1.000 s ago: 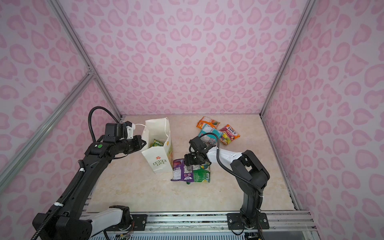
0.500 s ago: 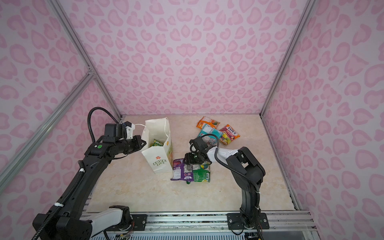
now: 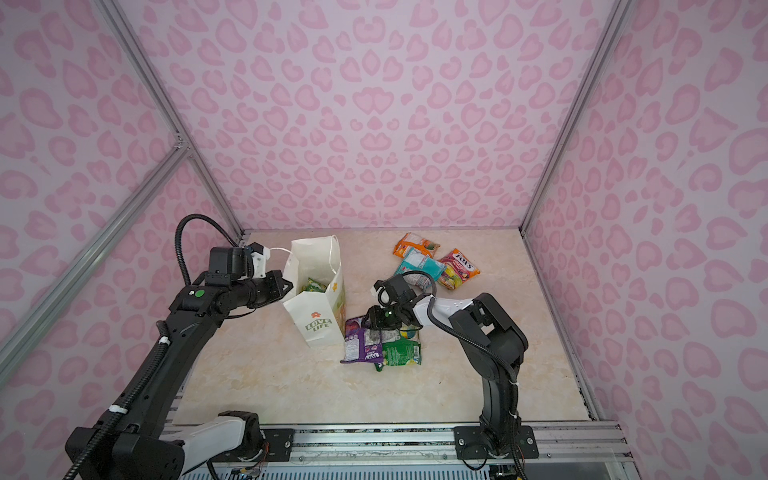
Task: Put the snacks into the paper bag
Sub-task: 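Lower the right gripper and close it on the purple Berries packet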
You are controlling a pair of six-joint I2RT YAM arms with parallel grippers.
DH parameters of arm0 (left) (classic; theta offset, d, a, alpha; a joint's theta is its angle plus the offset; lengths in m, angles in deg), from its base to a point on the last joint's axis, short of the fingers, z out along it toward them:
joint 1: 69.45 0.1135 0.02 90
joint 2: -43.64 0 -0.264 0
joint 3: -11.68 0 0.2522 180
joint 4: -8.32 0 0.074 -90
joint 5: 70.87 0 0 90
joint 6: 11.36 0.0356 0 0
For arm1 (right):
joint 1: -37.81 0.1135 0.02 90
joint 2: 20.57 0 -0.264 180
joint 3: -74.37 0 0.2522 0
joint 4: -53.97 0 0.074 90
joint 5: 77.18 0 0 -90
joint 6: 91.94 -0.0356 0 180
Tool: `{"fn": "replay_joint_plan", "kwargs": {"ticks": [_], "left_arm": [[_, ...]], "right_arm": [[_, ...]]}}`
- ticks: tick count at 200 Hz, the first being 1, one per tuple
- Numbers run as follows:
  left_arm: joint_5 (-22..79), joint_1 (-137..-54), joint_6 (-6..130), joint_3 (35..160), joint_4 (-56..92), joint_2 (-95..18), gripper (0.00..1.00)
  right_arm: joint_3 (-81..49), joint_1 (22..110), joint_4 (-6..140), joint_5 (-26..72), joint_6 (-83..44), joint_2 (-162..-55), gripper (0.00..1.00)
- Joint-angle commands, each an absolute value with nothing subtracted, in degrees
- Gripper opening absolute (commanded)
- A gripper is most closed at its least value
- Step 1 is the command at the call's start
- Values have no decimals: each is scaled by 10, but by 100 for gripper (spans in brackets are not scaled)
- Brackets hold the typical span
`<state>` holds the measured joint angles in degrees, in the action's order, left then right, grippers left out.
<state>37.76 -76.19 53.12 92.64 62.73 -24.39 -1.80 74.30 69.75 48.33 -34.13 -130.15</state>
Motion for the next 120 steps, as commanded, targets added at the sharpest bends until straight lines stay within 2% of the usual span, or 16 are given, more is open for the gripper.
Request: {"fn": "replay_joint_plan", "kwargs": {"ticks": [1, 22, 49, 99, 120], "left_arm": [[387, -761, 530, 924, 621, -245, 4], [386, -761, 530, 924, 620, -243, 4], [388, -761, 530, 924, 620, -243, 4], [393, -761, 529, 923, 620, -246, 4], [388, -761, 529, 922, 620, -246, 4]], "right_arm": [[-13, 746, 660, 508, -358, -1288, 33], [-13, 747, 660, 513, -363, -1273, 20], [-10, 750, 662, 514, -365, -1253, 10], [-12, 749, 679, 503, -361, -1223, 0], [-13, 749, 693, 498, -358, -1212, 0]]}}
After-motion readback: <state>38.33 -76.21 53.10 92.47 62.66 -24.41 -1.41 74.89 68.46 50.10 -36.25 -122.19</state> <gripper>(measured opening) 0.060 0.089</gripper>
